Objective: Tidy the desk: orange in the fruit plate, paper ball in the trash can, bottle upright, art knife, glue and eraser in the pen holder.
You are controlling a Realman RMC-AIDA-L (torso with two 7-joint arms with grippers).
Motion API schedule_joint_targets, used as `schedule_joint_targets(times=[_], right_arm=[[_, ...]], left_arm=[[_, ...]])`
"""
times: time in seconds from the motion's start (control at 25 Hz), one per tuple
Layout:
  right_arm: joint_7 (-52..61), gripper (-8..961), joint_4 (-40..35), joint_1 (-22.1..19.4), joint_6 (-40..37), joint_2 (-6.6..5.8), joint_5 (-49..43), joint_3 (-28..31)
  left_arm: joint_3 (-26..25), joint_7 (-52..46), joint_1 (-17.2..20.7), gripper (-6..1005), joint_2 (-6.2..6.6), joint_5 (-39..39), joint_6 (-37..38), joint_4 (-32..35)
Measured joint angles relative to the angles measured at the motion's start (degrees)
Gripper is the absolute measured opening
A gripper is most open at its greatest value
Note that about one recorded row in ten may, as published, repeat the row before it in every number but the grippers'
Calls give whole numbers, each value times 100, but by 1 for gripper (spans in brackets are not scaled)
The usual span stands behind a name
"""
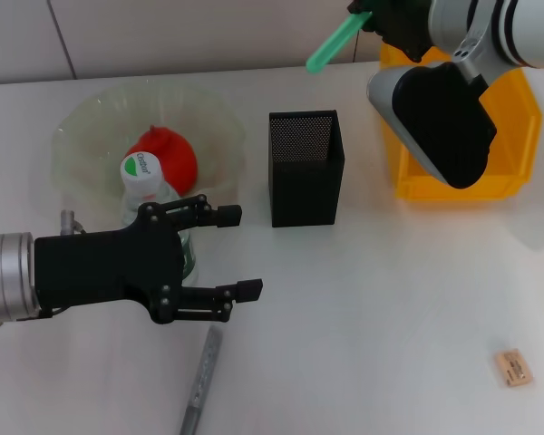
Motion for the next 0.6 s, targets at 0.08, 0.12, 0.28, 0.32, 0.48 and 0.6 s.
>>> schedule_joint_targets(times=[0.08, 0.12, 0.28, 0.32, 0.48, 0.6], right_arm=[[-96, 173, 54, 9, 127, -6, 0, -109], [-96, 172, 54, 9, 127, -6, 0, -109], [-199, 172, 129, 30, 163, -17, 0, -313], [-202, 172, 137, 27, 164, -17, 0, -374], [-213, 172, 139, -63, 157, -6, 0, -600], [-217, 172, 144, -131, 150, -4, 0, -681]], left_arm=[[0, 46, 0, 864, 0, -15, -12, -11], [0, 46, 0, 864, 0, -15, -12, -11], [0, 142, 33, 864, 0, -133, -13, -63], [0, 174, 50, 864, 0, -172, -9, -89], [0, 261, 116, 864, 1, -225, 6, -136], [0, 306, 123, 864, 1, -228, 7, -170]])
